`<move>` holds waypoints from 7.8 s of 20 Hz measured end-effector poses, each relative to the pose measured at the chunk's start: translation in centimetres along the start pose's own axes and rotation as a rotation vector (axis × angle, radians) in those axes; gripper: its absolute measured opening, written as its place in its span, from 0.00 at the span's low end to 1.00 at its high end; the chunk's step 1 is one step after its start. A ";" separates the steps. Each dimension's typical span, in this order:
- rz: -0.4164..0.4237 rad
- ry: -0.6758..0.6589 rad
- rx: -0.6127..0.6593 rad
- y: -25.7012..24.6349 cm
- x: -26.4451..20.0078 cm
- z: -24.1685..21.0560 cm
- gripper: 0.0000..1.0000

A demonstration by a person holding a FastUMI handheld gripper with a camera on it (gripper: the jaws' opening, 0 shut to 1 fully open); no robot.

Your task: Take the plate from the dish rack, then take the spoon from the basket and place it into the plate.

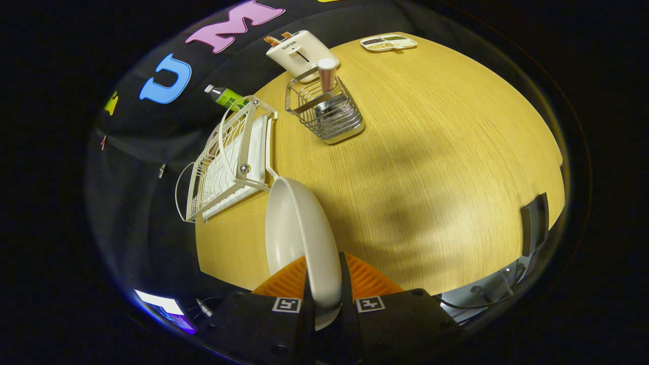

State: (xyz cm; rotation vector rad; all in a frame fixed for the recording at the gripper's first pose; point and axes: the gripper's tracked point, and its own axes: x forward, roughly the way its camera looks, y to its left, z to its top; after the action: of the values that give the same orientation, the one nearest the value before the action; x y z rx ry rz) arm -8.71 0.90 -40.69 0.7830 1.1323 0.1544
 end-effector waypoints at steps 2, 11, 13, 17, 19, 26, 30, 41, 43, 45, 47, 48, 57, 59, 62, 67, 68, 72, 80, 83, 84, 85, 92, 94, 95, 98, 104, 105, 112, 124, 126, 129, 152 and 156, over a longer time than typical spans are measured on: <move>-0.014 -0.004 0.029 -0.9 0.5 0.3 0.26; -0.125 -0.063 0.026 -4.9 -0.1 2.1 0.57; -0.142 -0.081 -0.012 -5.0 -0.6 2.6 0.79; -0.152 -0.146 -0.128 -4.3 -2.3 3.8 0.81; -0.150 -0.191 -0.214 -3.2 -3.5 5.0 0.82; -0.186 -0.388 -0.549 1.5 -9.0 11.7 0.82; -0.188 -0.403 -0.640 2.8 -9.2 14.0 0.82; -0.174 -0.310 -0.758 2.0 -2.6 17.6 0.72; -0.184 -0.293 -0.749 1.3 -1.6 18.2 0.61; -0.197 -0.269 -0.739 0.6 -0.8 18.2 0.30; -0.165 -0.259 -0.707 1.2 -0.6 18.1 0.18; -0.159 -0.260 -0.702 1.3 -0.8 18.2 0.16; -0.149 -0.346 -0.708 3.6 -4.0 19.0 0.10; -0.147 -0.380 -0.703 4.5 -5.8 19.2 0.10; -0.152 -0.433 -0.705 5.8 -8.4 19.3 0.10; -0.109 -0.486 -0.681 8.3 -13.1 16.8 0.10; -0.100 -0.480 -0.680 8.7 -13.8 15.7 0.10; -0.086 -0.429 -0.680 9.9 -14.5 9.9 0.10; -0.088 -0.266 -0.709 8.8 -10.0 1.5 0.10; -0.109 -0.204 -0.712 7.3 -7.2 0.1 0.10; -0.119 -0.188 -0.711 6.7 -6.5 -0.1 0.10; -0.124 -0.176 -0.709 6.3 -5.7 -0.2 0.10; -0.098 -0.122 -0.665 5.7 -3.0 -0.9 0.11; -0.131 -0.108 -0.674 4.8 -2.6 -0.8 0.13; -0.153 -0.100 -0.680 4.2 -2.4 -0.8 0.14; -0.186 -0.086 -0.683 3.3 -2.1 -1.0 0.17; -0.214 -0.107 -0.663 3.3 -1.9 -0.3 0.76; -0.213 -0.109 -0.670 3.4 -1.9 -0.4 0.91; -0.207 -0.129 -0.691 4.4 -2.8 -0.5 0.95; -0.161 -0.434 -0.763 12.7 -10.2 9.8 0.95; -0.161 -0.499 -0.780 14.2 -12.4 11.7 0.97; -0.170 -0.607 -0.813 17.2 -15.9 14.7 0.98; -0.175 -1.118 -0.854 26.0 -36.1 21.6 0.98; -0.194 -1.119 -0.830 24.9 -36.0 21.5 0.98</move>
State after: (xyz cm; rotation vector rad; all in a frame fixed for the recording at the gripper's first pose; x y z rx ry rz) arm 0.29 -8.73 6.25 -0.0568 0.0141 -0.0013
